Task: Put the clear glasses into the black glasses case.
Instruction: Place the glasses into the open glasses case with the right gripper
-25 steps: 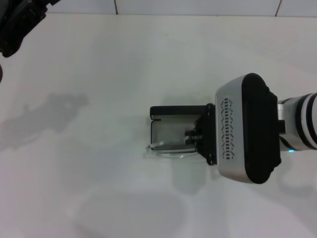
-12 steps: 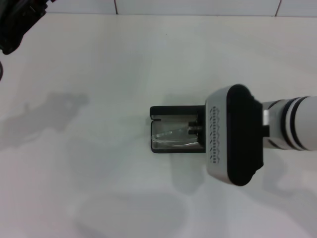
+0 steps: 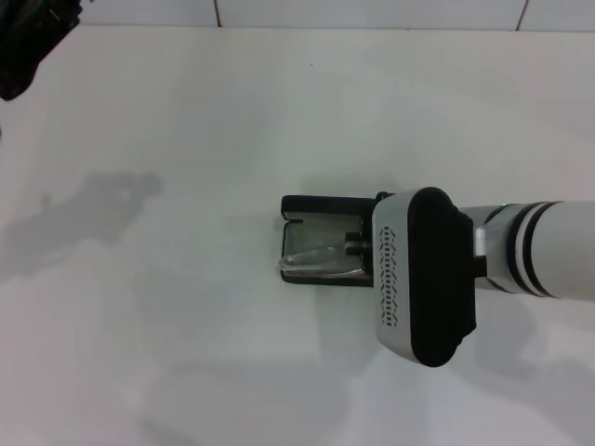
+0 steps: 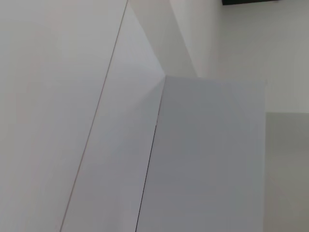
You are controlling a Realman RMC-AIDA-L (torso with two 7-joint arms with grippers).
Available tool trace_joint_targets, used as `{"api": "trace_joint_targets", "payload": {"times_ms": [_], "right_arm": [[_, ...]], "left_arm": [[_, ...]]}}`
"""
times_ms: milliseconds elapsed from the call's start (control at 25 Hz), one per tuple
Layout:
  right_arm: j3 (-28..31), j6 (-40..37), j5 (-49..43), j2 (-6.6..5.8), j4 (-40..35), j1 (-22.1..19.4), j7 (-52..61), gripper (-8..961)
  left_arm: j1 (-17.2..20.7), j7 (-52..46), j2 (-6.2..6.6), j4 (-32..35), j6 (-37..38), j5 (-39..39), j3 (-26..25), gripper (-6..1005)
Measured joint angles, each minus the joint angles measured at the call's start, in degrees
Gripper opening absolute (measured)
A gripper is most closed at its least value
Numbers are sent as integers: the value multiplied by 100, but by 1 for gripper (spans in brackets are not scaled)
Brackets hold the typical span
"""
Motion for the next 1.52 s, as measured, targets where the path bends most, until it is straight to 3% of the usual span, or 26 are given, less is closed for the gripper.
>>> {"api": "trace_joint_targets", "payload": {"times_ms": [1520], "right_arm": [[132,241,-7,0,-110,-295,238,76]], "left_arm": [[102,2,-30,8,24,7,6,133]]}}
